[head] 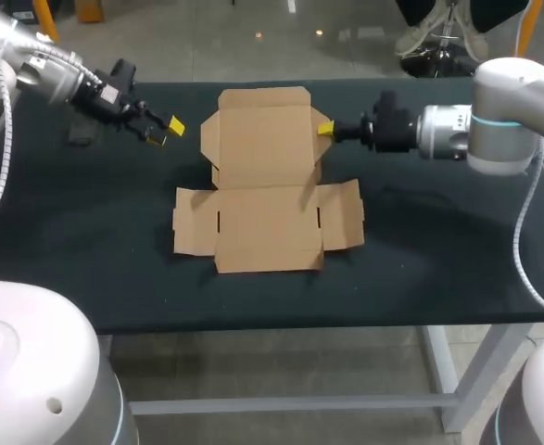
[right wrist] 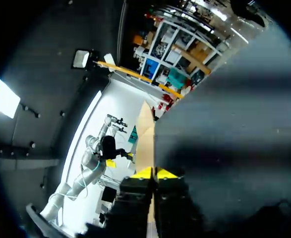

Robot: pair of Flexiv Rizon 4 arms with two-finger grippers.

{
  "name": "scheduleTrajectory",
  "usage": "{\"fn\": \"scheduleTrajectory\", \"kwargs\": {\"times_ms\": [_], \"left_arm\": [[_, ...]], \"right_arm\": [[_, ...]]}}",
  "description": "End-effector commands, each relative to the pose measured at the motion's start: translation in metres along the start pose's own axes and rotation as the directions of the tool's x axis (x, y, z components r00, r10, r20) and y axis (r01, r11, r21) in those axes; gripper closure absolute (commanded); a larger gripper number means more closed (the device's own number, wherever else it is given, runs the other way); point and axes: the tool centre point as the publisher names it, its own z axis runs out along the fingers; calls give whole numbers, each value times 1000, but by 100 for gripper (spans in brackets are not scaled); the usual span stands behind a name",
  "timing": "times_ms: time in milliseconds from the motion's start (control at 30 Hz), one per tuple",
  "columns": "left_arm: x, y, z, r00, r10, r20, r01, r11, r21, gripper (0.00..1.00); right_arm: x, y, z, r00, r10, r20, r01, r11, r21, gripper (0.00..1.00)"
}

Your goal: Assemble the packaging by folding the flat box into shape, placing the metal phone stand inside, and closing the box properly

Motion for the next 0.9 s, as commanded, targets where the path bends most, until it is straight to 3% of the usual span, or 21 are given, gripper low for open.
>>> {"fn": "scheduleTrajectory", "kwargs": {"times_ms": [33, 333, 500, 567, 900], "left_arm": [[7, 1, 5, 999, 35, 26, -38, 991, 129, 0], [5, -21, 14, 989, 146, -5, -141, 958, 248, 0], [8, -28, 16, 973, 222, -68, -191, 932, 308, 0], [13, -31, 17, 962, 256, -99, -220, 934, 282, 0], [13, -31, 17, 962, 256, -99, -220, 934, 282, 0]], "right_arm": [[5, -1, -3, 1000, -18, -23, 17, 1000, -19, 100], [16, 4, -4, 995, -69, -78, 66, 997, -46, 100], [23, 5, -6, 988, -103, -115, 96, 993, -66, 100], [26, 6, -5, 986, -114, -120, 106, 992, -67, 100], [40, 7, -1, 974, -170, -151, 160, 984, -73, 100]]}}
